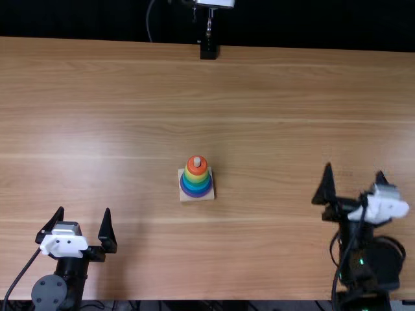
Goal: Build the Hanoi tower: stack the rings onto the peg from bottom to top in this color order: purple, dark blue, light blue, dark green, light green, yellow, orange.
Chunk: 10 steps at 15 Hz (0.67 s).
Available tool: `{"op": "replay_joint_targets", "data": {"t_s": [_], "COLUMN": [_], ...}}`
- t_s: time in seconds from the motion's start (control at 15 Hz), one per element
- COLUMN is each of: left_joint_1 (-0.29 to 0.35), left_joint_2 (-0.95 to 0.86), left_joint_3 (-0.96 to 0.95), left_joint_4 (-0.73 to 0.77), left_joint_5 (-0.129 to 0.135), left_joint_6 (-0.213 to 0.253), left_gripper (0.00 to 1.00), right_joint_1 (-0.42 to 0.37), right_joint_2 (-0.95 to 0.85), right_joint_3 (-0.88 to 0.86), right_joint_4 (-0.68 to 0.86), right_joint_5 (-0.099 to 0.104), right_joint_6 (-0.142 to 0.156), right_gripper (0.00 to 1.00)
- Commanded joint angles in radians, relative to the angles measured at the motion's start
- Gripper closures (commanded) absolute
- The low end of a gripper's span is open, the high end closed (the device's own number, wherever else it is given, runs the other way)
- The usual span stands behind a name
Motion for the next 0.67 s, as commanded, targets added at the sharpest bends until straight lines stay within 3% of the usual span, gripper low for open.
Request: {"op": "replay_joint_targets", "data": {"t_s": [0.0, 0.07, 0.27, 0.33, 0.6], "left_joint_1": [-0.001, -0.001, -0.001, -0.001, -0.001], "left_joint_2": [-0.012, -0.012, -0.012, -0.012, -0.012], "left_joint_3": [-0.039, -0.039, -0.039, -0.039, -0.039], "left_joint_4": [-0.004, -0.004, -0.004, -0.004, -0.004], "left_joint_5": [-0.007, -0.007, -0.007, -0.007, -0.007], "left_joint_6": [0.004, 0.004, 0.004, 0.004, 0.004], "left_gripper": [0.00, 0.00, 0.00, 0.00, 0.00], "right_joint_1": [-0.024, -0.024, -0.043, -0.043, -0.038], "right_joint_2": [-0.130, -0.206, -0.461, -0.527, -0.538], "right_joint_3": [-0.099, -0.178, -0.342, -0.376, -0.387], "right_joint_4": [0.012, 0.010, 0.006, 0.006, -0.233], "right_joint_5": [-0.052, -0.052, -0.052, -0.052, -0.043], "right_joint_6": [-0.009, -0.022, -0.129, -0.145, -0.142], "right_gripper": [0.00, 0.00, 0.00, 0.00, 0.00]}}
